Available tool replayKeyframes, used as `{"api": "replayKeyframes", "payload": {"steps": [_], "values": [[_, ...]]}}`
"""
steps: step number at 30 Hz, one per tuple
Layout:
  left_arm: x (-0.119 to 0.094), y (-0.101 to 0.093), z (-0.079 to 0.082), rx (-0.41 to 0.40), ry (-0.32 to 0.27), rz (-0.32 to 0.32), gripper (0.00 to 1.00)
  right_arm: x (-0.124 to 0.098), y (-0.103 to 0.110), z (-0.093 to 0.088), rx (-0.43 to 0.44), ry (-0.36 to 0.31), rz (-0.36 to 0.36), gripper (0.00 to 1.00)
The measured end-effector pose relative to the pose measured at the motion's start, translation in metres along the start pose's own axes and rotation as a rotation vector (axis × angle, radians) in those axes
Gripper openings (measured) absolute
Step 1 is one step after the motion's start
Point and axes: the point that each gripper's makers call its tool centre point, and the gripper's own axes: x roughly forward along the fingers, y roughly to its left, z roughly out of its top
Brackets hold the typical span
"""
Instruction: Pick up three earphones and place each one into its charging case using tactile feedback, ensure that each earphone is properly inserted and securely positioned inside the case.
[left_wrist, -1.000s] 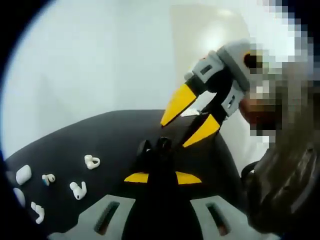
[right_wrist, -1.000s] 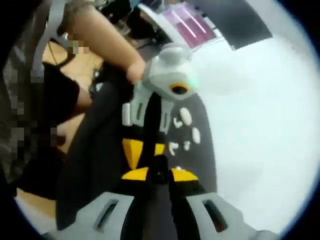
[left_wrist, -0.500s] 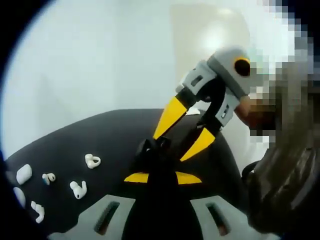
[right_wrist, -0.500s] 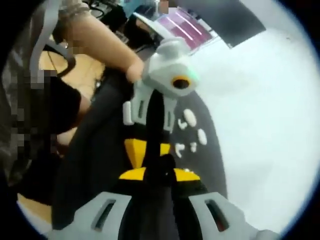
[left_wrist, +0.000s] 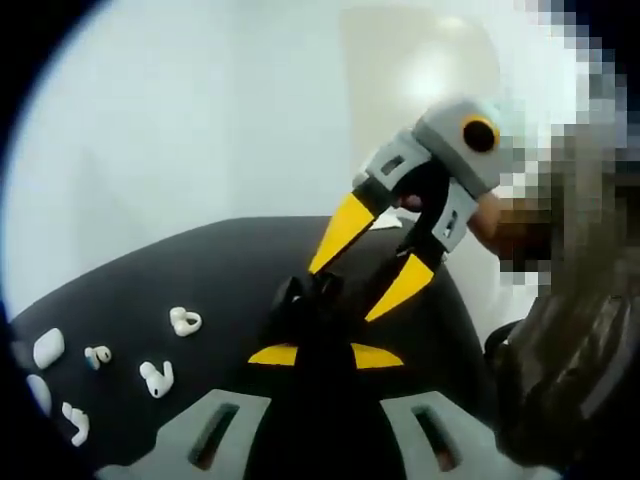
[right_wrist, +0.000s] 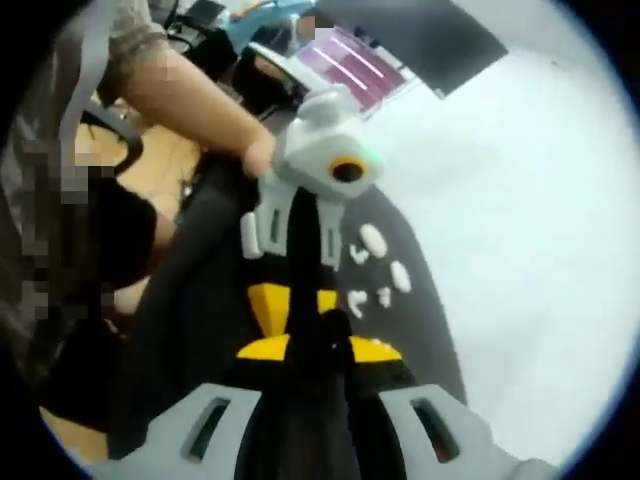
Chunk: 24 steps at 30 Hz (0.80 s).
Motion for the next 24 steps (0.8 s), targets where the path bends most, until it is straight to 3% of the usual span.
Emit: {"api": "replayKeyframes", "payload": {"steps": [2, 5, 10, 12, 15, 19, 20, 22, 24], "values": [[0.001, -0.002, 0.000, 0.000, 0.001, 0.001, 0.14, -0.005, -0.004, 0.005, -0.024, -0.028, -0.009, 0.21], [0.001, 0.000, 0.000, 0.002, 0.003, 0.001, 0.14, -0.013, -0.016, 0.005, 0.085, -0.086, -0.027, 0.14], [0.002, -0.002, 0.001, 0.005, 0.004, 0.001, 0.14, -0.017, -0.030, -0.006, 0.174, -0.121, -0.027, 0.17], [0.004, -0.004, 0.001, 0.008, 0.005, 0.001, 0.15, -0.017, -0.028, -0.008, 0.296, -0.185, 0.021, 0.20], [0.005, -0.007, 0.002, 0.012, 0.006, 0.002, 0.15, -0.013, -0.022, -0.022, 0.561, -0.287, 0.131, 0.20], [0.004, -0.003, 0.001, 0.009, 0.007, 0.000, 0.14, -0.009, -0.019, -0.043, 0.767, -0.369, 0.237, 0.20], [0.004, -0.002, 0.001, 0.009, 0.006, -0.001, 0.14, -0.009, -0.016, -0.043, 0.829, -0.400, 0.295, 0.21], [0.002, 0.004, -0.001, 0.009, 0.006, -0.002, 0.14, -0.009, -0.008, -0.042, 0.880, -0.446, 0.401, 0.27], [0.000, 0.007, -0.001, 0.009, 0.006, -0.003, 0.14, -0.001, -0.006, -0.045, 0.837, -0.439, 0.407, 0.29]]}}
